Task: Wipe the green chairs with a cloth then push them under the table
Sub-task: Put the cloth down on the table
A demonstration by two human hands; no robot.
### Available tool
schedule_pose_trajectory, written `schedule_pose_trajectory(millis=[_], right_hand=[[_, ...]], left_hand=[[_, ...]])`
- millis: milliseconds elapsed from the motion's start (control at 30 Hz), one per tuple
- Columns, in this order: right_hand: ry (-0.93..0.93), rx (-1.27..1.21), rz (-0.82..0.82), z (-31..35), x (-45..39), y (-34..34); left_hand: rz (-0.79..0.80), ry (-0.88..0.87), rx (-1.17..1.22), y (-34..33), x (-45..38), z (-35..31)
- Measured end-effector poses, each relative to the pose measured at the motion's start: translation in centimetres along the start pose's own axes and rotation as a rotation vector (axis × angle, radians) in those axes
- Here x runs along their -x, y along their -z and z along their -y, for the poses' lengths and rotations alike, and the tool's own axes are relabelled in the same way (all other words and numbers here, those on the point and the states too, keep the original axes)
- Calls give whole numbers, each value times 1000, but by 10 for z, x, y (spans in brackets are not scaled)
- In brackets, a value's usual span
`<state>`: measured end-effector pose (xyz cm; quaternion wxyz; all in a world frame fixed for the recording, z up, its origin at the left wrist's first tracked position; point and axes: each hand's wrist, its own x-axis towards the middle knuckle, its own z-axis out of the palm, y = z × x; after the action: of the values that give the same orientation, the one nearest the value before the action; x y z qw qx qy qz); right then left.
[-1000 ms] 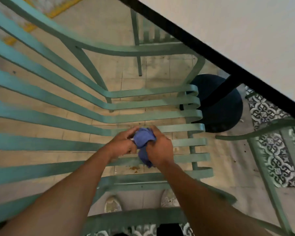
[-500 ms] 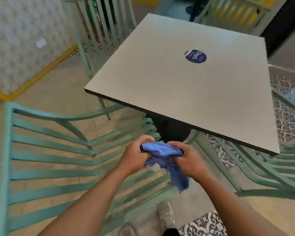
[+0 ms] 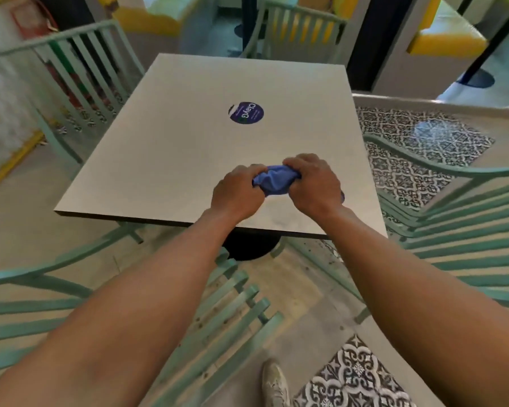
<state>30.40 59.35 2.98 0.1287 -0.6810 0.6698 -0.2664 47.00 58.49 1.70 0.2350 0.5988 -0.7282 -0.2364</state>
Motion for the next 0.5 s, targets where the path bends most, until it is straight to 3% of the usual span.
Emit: schedule_pose_trajectory(millis=[33, 100, 167, 233, 333, 400, 500], right_hand=[[-3, 129, 102, -7, -2, -13], [-51, 357, 467, -24, 5, -41], [-90, 391, 735, -42, 18, -66], [-76, 354, 701, -53, 25, -82], [-43, 297, 474, -50, 20, -88], [-18, 283, 494, -52, 18, -92], [-7, 313, 573, -63, 22, -101]], left_hand=[[132, 81, -118, -9, -6, 4], [475, 256, -381, -29, -9, 11], [589, 340, -469, -48, -5, 18], [459, 293, -469, -61, -4, 23], [198, 89, -507, -76, -9, 25], [217, 53, -446, -86, -12, 29], [351, 132, -399, -99, -9, 40]])
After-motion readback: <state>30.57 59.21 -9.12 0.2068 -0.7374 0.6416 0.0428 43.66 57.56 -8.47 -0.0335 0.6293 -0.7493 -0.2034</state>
